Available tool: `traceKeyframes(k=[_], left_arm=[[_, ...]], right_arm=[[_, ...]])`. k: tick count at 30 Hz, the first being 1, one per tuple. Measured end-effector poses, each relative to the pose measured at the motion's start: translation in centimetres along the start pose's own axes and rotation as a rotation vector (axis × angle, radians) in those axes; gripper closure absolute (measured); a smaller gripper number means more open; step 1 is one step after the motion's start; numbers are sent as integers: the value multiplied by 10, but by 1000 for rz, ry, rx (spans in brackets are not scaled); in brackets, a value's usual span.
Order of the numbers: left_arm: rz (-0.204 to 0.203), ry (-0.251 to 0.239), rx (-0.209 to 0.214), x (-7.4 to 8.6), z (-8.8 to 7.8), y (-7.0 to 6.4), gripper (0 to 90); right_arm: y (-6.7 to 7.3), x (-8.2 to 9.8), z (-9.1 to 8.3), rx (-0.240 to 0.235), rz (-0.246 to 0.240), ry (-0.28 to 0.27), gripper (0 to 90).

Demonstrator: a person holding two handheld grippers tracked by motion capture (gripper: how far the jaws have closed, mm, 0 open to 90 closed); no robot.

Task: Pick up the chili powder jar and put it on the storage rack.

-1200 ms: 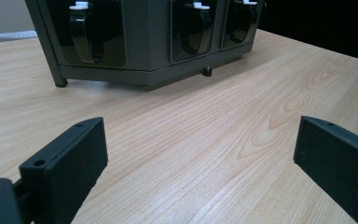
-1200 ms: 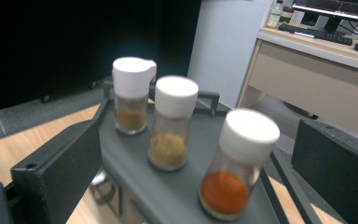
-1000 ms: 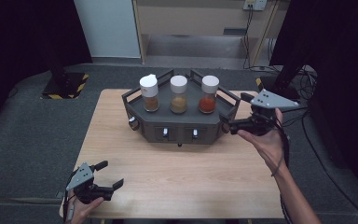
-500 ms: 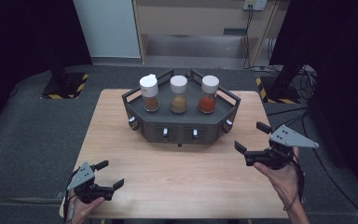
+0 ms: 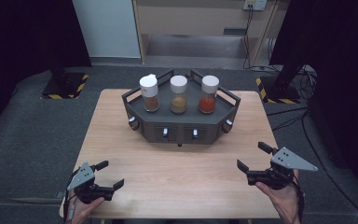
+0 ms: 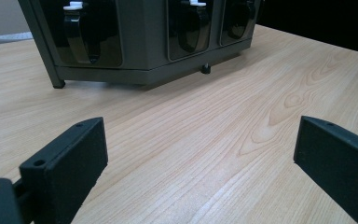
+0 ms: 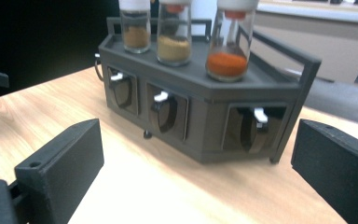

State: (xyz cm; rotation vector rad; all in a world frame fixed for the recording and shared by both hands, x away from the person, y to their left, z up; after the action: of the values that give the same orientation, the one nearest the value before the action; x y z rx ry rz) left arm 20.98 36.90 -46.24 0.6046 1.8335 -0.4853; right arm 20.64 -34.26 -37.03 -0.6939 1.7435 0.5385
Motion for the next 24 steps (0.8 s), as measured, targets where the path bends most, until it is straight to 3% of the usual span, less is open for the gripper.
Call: traceKeyframes(k=[11, 24], left_arm=[[-1, 0, -1, 0, 0, 0, 16], [1, -1, 2, 0, 0, 0, 16]], right_arm=[[4, 32, -7, 18, 18, 5, 23], [0, 59, -4, 29, 50, 36, 29]])
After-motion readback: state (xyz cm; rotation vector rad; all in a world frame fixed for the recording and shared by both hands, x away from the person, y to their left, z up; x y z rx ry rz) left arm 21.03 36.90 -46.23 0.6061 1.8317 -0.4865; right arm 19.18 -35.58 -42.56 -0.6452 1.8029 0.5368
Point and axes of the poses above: each handheld gripper's, and its own axes: z roughly forward along the jaws, x roughly out of its underside, y roughly to its left, the point moved 2 cm from there along z, roughly forward along the jaws, and after that the axes turned 6 degrees about -x, right-handed, at the moved point
